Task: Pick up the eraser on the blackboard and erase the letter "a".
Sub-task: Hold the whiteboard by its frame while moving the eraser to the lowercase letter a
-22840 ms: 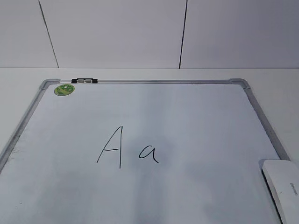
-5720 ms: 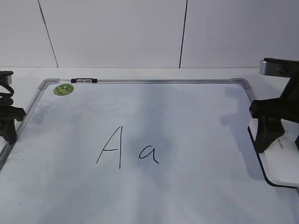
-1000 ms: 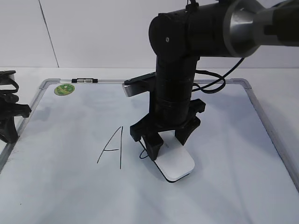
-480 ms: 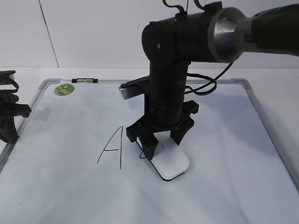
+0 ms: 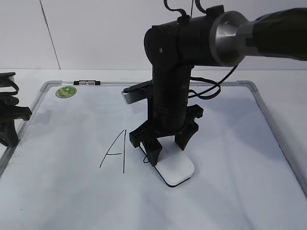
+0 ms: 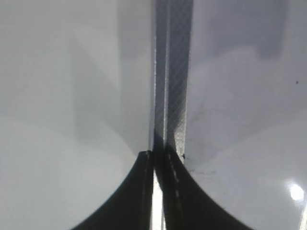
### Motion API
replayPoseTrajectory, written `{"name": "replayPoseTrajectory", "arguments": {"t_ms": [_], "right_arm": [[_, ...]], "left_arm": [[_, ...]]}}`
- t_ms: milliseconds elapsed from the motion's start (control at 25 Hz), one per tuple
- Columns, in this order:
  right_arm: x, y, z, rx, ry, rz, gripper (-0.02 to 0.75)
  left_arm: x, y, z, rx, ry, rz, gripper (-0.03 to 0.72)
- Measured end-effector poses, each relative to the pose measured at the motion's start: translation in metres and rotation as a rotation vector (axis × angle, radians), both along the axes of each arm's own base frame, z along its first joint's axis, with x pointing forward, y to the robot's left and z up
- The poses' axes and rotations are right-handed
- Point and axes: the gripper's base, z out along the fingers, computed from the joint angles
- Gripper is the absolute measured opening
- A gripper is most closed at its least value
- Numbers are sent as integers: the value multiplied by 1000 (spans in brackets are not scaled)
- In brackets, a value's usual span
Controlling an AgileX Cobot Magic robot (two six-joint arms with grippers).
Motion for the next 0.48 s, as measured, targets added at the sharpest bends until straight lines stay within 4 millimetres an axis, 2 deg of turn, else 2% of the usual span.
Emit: {"name": "replayPoseTrajectory", "arguments": {"t_ms": [480], "right_arm": [[0,2,-2,6,18,-1,566]], "left_arm": [[0,0,0,-1,-2,1,14]]}}
